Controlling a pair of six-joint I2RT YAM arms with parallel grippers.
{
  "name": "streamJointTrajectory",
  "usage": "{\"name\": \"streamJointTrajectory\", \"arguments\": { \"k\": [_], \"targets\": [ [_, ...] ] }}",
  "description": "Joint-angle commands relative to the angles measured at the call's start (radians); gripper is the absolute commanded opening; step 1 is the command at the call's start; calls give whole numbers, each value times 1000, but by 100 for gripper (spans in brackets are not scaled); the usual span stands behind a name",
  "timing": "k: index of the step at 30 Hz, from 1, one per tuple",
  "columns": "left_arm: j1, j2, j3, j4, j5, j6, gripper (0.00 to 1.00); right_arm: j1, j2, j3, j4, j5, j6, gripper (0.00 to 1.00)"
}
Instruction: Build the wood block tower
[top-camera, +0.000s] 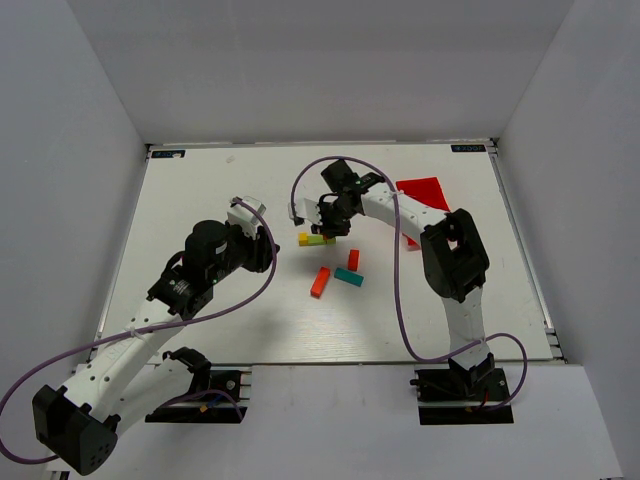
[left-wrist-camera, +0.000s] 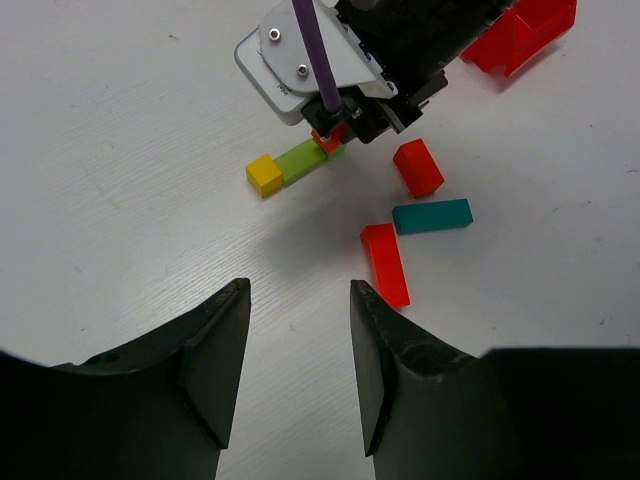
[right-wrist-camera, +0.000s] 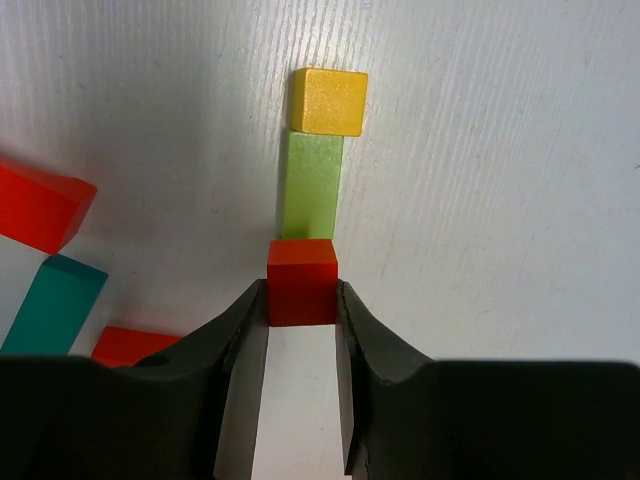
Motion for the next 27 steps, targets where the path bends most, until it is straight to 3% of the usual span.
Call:
{"name": "streamJointTrajectory", "arguments": {
  "k": [1, 27],
  "targets": [
    [5, -21, 8, 11, 0, 0, 55, 9, 6, 47, 17, -3, 18, 15],
    [5, -21, 8, 11, 0, 0, 55, 29, 51, 79, 22, -15, 46, 18]
  ]
}}
